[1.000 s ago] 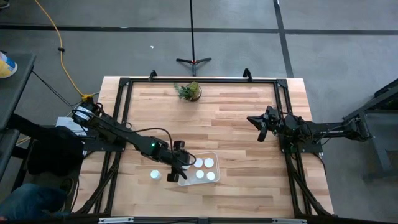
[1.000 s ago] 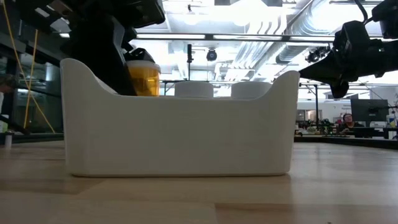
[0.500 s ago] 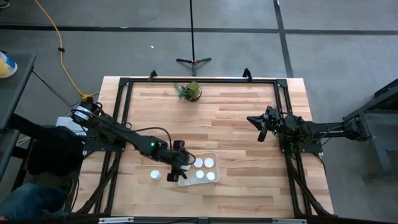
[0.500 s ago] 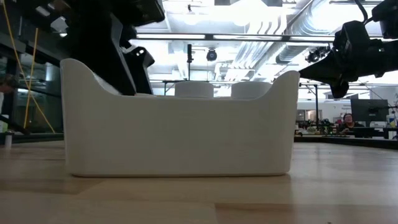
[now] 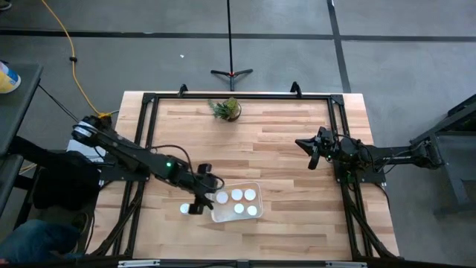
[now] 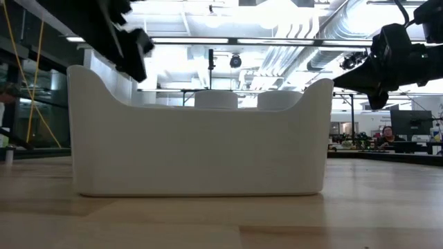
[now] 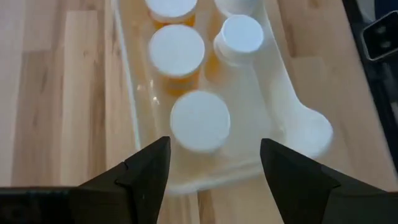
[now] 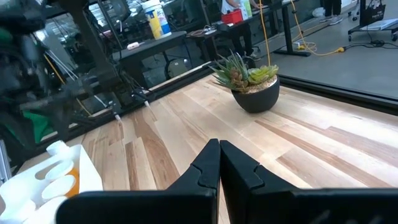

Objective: Pick and place pill bottles into a basket
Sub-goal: Put the white pill bottle into the white bin

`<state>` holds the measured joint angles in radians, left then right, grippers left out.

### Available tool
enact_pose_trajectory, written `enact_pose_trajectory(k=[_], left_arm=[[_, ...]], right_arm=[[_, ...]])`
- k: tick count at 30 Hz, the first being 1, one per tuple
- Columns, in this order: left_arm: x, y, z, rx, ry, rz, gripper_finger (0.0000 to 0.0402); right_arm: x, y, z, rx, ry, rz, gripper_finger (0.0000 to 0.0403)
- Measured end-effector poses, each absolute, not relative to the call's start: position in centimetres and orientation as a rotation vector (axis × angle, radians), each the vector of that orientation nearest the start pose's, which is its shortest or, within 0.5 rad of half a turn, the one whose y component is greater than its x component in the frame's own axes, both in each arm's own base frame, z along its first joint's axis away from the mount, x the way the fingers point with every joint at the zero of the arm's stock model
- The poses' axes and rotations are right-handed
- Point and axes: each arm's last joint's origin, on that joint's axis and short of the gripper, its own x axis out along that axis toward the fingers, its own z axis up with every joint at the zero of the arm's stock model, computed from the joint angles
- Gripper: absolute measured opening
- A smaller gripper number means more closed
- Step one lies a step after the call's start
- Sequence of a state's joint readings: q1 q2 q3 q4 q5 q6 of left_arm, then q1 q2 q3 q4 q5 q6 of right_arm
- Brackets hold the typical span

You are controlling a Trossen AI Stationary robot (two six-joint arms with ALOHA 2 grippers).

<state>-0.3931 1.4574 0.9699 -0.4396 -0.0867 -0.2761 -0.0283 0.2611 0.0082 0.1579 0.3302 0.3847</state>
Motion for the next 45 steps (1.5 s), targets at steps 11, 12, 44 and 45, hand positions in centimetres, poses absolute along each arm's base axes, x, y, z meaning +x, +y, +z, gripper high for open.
enact_pose_trajectory(k=[11,12,44,45], left_arm=[[22.2,-12.1,25.4,-0.060,1.033,-0.245,0.0282],[21.7,-12.4,25.3,-0.052,1.061,-0.252,0.0282],[21.1,-16.1,18.9,0.114,1.335,-0.242,0.0337],[21.2,-16.1,18.6,0.118,1.343,-0.239,0.0337]], right_arm=[[11.1,-1.3,15.8,0.363,0.042,-0.375,0.0002],[11.1,-1.3,15.8,0.363,0.043,-0.376,0.0002],[11.1,-1.3,15.6,0.360,0.056,-0.386,0.0002],[11.1,-1.3,15.6,0.360,0.056,-0.386,0.0002]])
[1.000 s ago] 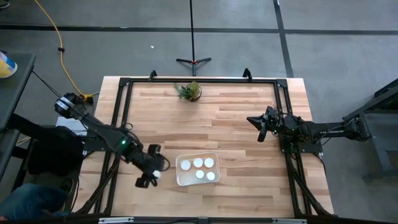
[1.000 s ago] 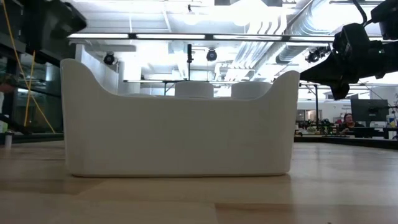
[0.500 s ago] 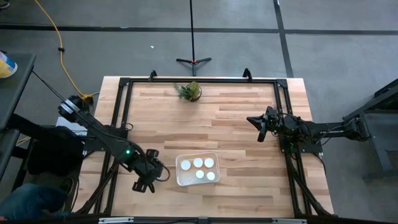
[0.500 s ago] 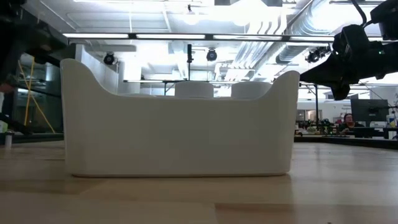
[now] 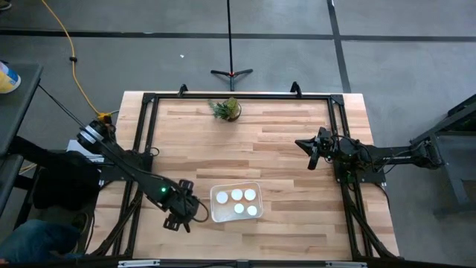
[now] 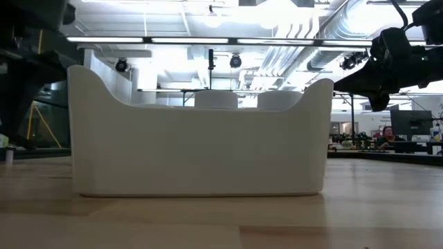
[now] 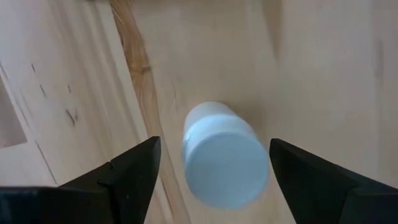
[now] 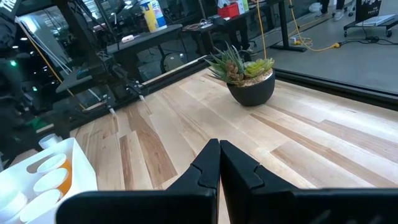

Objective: Pick and place pill bottles into a basket
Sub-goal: Put the white pill bottle into the white bin

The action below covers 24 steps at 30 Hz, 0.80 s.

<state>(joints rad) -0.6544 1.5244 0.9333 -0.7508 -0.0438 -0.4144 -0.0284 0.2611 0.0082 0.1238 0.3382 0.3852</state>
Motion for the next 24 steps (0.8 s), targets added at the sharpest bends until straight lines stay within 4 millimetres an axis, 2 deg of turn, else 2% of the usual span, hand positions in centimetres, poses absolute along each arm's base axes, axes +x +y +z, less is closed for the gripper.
enact_pose_trajectory(k=[8,24], left_arm=[[22.0,-16.7,17.0,0.149,1.361,-0.246,0.0310],[22.1,-16.7,16.9,0.153,1.354,-0.239,0.0218]], right_arm=[[11.1,-1.3,15.6,0.360,0.057,-0.386,0.0001],[11.1,-1.3,15.5,0.358,0.072,-0.388,0.0001]])
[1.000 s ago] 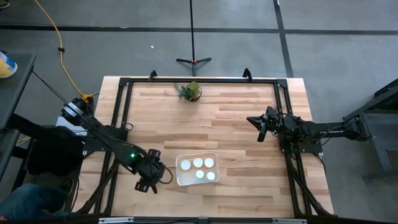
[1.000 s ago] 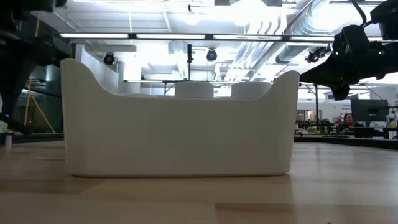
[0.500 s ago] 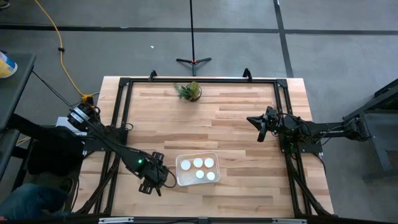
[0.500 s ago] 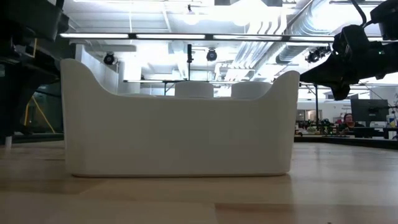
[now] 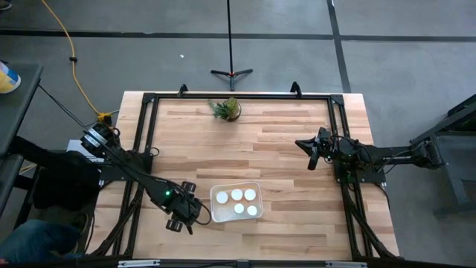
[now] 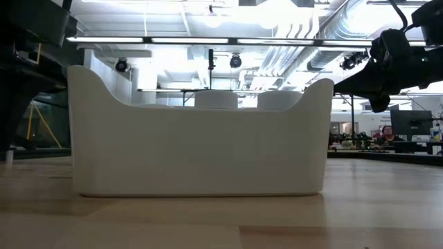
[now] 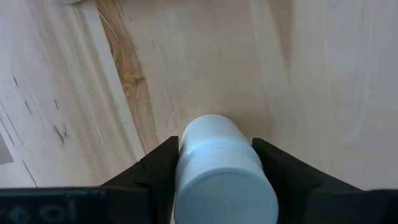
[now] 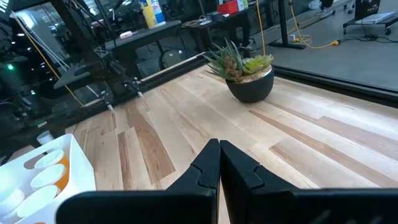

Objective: Pick and place pill bottles into a basket
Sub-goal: Put the white pill bottle into the white bin

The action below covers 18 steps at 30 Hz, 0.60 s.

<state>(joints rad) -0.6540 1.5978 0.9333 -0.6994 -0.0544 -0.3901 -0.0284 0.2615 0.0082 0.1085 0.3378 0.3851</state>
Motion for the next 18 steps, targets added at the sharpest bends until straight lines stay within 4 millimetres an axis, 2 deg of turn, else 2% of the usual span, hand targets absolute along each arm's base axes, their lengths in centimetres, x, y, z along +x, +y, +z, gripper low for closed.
enact_pose_trajectory(k=[4,9,14,18], left_arm=[[22.1,-16.7,17.2,0.157,1.362,-0.237,0.0214],[22.6,-17.1,18.6,0.198,1.352,-0.254,0.0221],[23.8,-16.8,20.8,0.204,1.338,-0.244,0.0215],[25.5,-16.0,23.0,0.177,1.280,-0.215,0.0215]], right_arm=[[11.1,-1.3,15.5,0.358,0.072,-0.388,0.0001],[11.1,-1.3,15.5,0.358,0.073,-0.388,0.0002],[11.1,-1.3,15.4,0.357,0.078,-0.389,0.0001],[11.1,-1.3,15.4,0.357,0.079,-0.389,0.0001]])
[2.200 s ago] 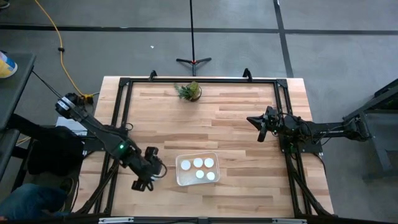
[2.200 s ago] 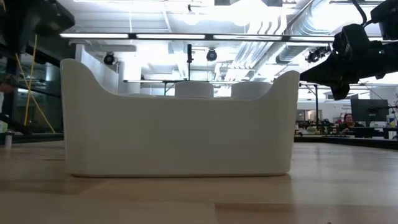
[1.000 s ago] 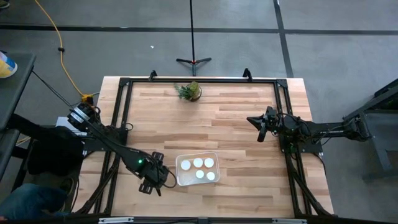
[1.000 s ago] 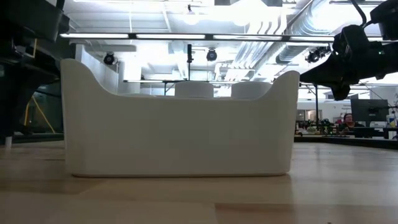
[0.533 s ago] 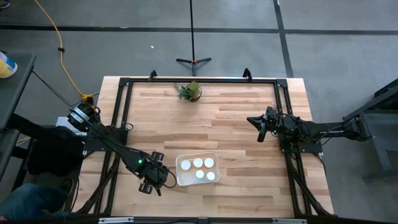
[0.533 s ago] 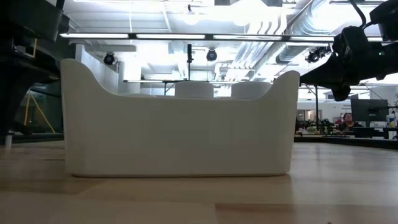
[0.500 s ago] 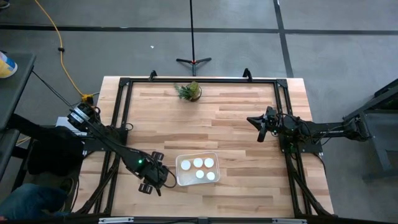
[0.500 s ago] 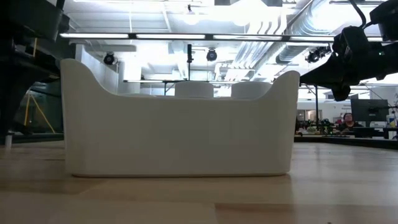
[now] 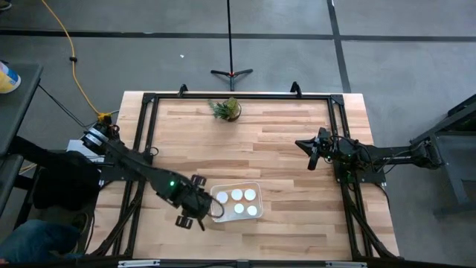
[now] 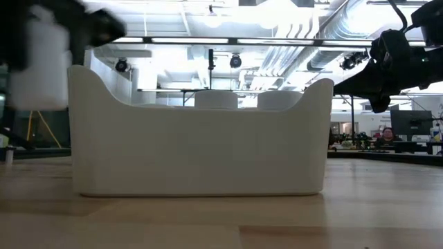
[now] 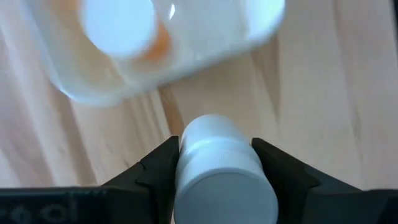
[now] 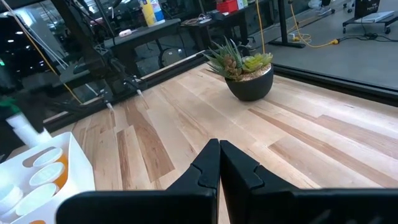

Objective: Pick and place pill bottles into a basket
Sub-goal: Put the white pill bottle into the white bin

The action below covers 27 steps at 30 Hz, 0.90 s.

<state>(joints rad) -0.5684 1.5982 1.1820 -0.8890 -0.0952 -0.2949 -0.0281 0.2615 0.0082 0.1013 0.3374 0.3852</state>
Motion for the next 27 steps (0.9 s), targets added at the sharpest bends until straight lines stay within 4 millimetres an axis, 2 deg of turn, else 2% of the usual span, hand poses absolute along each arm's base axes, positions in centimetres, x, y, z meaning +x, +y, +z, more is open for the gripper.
enact_pose_trajectory(k=[7,12,16,27], left_arm=[[28.1,-14.7,26.7,0.119,1.150,-0.201,0.0214],[29.4,-14.9,28.4,0.113,1.039,-0.236,0.0216],[30.3,-15.4,27.9,0.128,1.049,-0.254,0.0214],[32.8,-16.7,24.9,0.196,1.111,-0.294,0.0213]], right_arm=[[11.1,-1.3,15.4,0.357,0.079,-0.389,0.0001],[11.1,-1.3,15.4,0.357,0.079,-0.389,0.0001],[11.1,-1.3,15.4,0.356,0.079,-0.389,0.0002],[11.1,-1.3,15.3,0.356,0.087,-0.387,0.0001]])
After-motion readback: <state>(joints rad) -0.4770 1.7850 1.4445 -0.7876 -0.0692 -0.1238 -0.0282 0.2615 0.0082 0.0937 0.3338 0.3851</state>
